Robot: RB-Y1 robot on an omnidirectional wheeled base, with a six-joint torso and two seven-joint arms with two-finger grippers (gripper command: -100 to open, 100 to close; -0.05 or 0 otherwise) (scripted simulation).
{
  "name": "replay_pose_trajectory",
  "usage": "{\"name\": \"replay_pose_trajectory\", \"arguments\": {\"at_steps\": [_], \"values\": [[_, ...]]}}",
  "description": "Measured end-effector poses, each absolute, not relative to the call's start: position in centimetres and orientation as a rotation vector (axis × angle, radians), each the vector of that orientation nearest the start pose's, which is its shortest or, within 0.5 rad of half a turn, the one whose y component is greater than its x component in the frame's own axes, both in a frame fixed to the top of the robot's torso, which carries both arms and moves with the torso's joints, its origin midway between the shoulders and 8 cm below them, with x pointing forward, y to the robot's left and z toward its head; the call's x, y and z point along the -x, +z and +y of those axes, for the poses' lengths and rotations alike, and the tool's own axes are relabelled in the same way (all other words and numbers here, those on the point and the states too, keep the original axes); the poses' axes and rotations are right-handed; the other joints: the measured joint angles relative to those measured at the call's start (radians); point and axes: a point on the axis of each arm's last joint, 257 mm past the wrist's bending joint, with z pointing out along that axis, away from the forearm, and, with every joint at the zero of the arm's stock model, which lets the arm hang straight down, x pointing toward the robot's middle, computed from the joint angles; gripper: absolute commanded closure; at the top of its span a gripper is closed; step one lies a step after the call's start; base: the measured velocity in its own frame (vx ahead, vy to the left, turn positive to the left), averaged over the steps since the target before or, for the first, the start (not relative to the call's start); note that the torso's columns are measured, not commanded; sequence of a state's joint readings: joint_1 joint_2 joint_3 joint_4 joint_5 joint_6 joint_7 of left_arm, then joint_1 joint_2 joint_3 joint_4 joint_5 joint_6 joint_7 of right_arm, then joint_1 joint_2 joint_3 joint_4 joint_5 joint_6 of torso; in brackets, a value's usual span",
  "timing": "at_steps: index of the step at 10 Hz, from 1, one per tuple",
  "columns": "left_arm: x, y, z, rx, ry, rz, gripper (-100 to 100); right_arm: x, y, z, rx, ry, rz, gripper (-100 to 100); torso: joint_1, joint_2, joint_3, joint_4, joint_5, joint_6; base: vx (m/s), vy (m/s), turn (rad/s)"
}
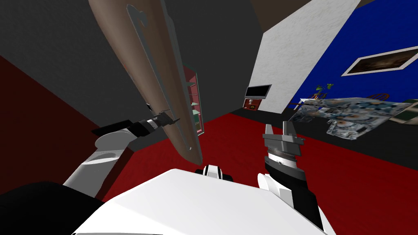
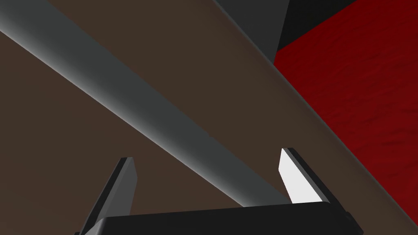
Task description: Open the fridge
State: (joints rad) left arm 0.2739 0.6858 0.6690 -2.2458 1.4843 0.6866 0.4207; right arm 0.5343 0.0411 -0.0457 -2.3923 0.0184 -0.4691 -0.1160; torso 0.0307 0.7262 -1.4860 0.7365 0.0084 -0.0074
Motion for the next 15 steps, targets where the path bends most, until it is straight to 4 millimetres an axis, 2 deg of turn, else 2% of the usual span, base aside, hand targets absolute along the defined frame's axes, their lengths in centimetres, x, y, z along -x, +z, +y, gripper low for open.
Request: {"name": "replay_pose_trajectory", "arguments": {"at_steps": [2,4,9,11,12,15], "values": [[-42.2,3.4,38.7,1.733,-1.969,0.943,-100,-32.0,5.8,-29.5,-0.666,1.348,0.523,0,0.001,-0.001,-0.001,0.003,-0.002,-0.004,-0.047,-0.012,0.018],[-42.8,3.6,38.5,1.721,-1.971,0.951,-100,-32.0,5.8,-29.5,-0.666,1.348,0.523,0,-0.001,-0.003,-0.004,0.007,-0.007,-0.003,-0.002,-0.002,-0.007],[-42.9,3.8,38.2,1.713,-1.978,0.954,-100,-32.0,5.8,-29.5,-0.666,1.348,0.523,0,0.005,0.004,0.001,0.01,-0.004,-0.007,-0.013,0.017,-0.014],[-44.6,3.3,37.6,1.743,-2.046,0.893,-100,-32.0,5.8,-29.5,-0.666,1.348,0.523,0,0.002,0.006,0.006,0.0,0.003,-0.002,-0.141,0.056,-0.023],[-45.5,3.2,37.4,1.752,-2.047,0.886,-100,-32.0,5.8,-29.5,-0.666,1.348,0.523,0,-0.003,-0.001,0.001,0.0,-0.001,-0.002,-0.044,0.002,0.004],[-46.8,2.4,38.7,1.783,-2.035,0.86,-100,-32.0,5.8,-29.5,-0.666,1.348,0.523,0,0.002,-0.01,-0.007,0.001,-0.002,-0.005,0.01,-0.021,0.0]]}}
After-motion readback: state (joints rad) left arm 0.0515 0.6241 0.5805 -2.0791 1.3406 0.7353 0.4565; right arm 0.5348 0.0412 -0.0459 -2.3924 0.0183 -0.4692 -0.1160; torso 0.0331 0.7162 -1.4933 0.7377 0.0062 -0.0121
